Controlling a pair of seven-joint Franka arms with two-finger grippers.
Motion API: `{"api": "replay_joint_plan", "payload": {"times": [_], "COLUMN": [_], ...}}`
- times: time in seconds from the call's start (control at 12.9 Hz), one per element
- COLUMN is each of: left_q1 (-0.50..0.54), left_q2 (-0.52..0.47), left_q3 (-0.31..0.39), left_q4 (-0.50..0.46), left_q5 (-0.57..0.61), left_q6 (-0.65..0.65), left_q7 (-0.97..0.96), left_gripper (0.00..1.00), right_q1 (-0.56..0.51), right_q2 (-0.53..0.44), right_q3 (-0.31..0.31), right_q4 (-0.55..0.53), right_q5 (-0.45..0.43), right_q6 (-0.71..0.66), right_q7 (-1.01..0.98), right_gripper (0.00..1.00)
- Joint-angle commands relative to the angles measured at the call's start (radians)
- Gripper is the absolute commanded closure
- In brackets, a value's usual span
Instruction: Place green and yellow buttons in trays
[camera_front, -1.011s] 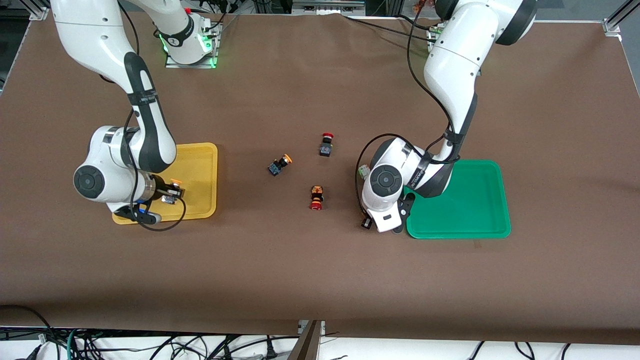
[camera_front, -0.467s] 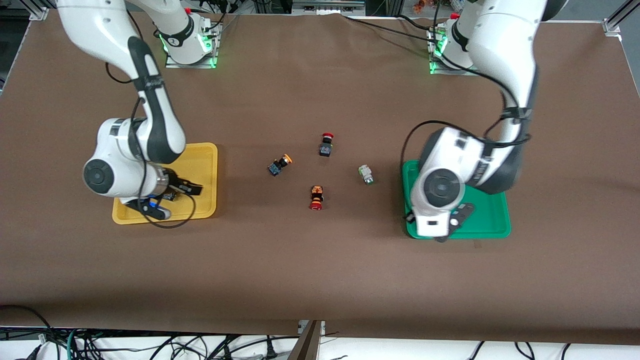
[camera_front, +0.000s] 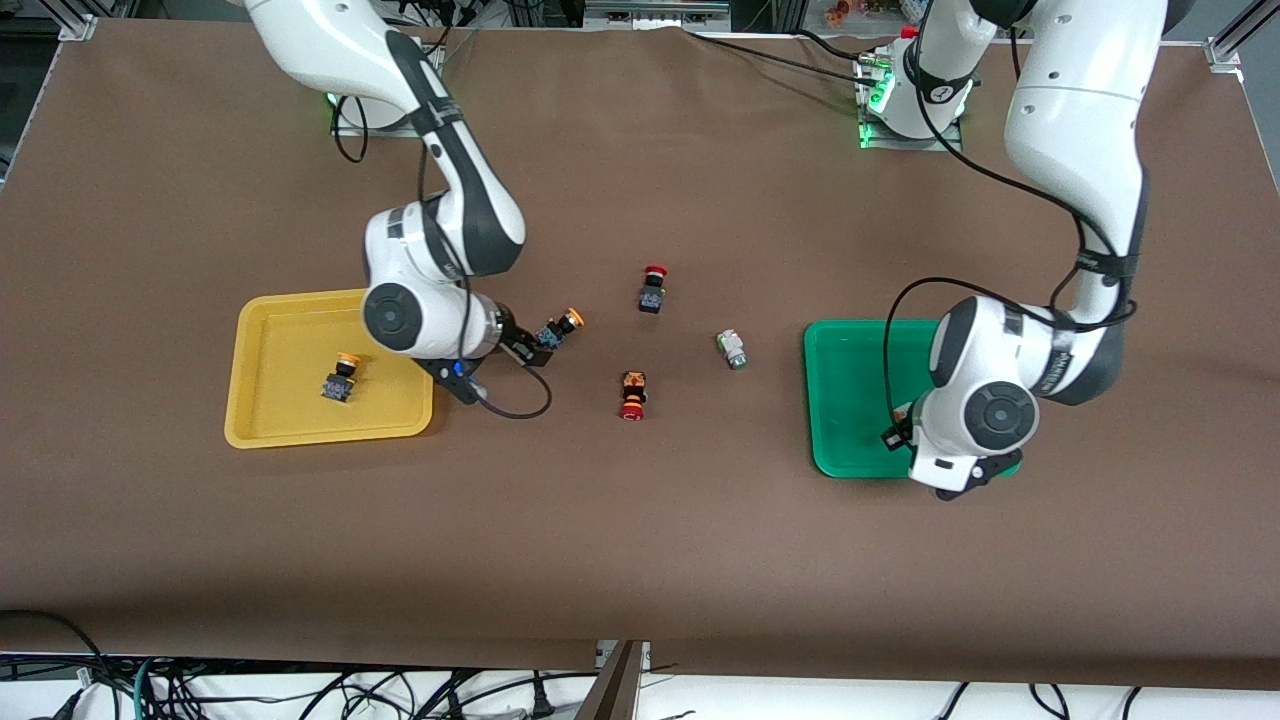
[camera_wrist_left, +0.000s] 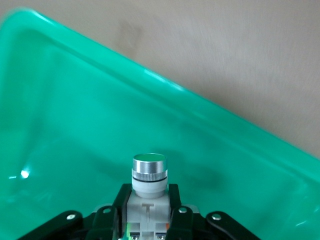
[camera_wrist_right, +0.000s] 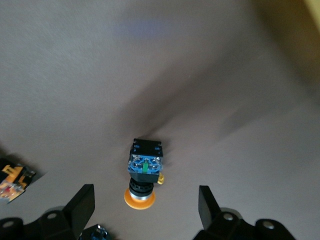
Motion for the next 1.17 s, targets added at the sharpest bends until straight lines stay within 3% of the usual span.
{"api": "replay_joint_plan", "payload": {"times": [0.0, 0.16, 0.31, 0.39, 0.54, 0.62, 0.78, 0.93, 1.09], "left_q1": [-0.023, -0.039, -0.039, -0.039, -0.049, -0.062, -0.107, -0.147, -0.172], "left_q2": [-0.093, -0.145, -0.178, -0.178, -0.144, -0.12, -0.085, -0.069, -0.039], "left_q3": [-0.007, -0.024, -0.1, -0.148, -0.222, -0.24, -0.24, -0.242, -0.242], "left_q4": [-0.05, -0.039, -0.042, -0.042, -0.042, -0.047, -0.07, -0.08, -0.1], "left_q5": [0.021, 0.012, -0.005, -0.014, -0.017, -0.017, -0.017, -0.017, -0.016], "left_q6": [-0.016, -0.088, -0.125, -0.131, -0.118, -0.093, -0.036, -0.009, 0.083], "left_q7": [0.015, 0.005, -0.029, -0.079, -0.165, -0.187, -0.189, -0.184, -0.184], "left_gripper": [0.0, 0.0, 0.0, 0.0, 0.0, 0.0, 0.0, 0.0, 0.0], "right_q1": [0.055, 0.102, 0.126, 0.126, 0.126, 0.123, 0.123, 0.123, 0.123], "right_q2": [-0.007, -0.006, -0.006, -0.006, -0.006, -0.013, -0.045, -0.081, -0.095], "right_q3": [-0.008, -0.007, -0.007, -0.007, -0.008, -0.013, -0.081, -0.212, -0.347], "right_q4": [-0.115, -0.175, -0.186, -0.185, -0.185, -0.182, -0.165, -0.149, -0.149], "right_q5": [0.055, 0.073, 0.084, 0.084, 0.084, 0.083, 0.051, -0.059, -0.098], "right_q6": [0.14, 0.221, 0.242, 0.243, 0.245, 0.236, 0.135, -0.017, -0.097], "right_q7": [0.019, 0.019, 0.021, 0.02, 0.006, -0.008, -0.078, -0.253, -0.493], "right_gripper": [0.08, 0.09, 0.26, 0.41, 0.87, 1.0, 1.0, 1.0, 1.0]}}
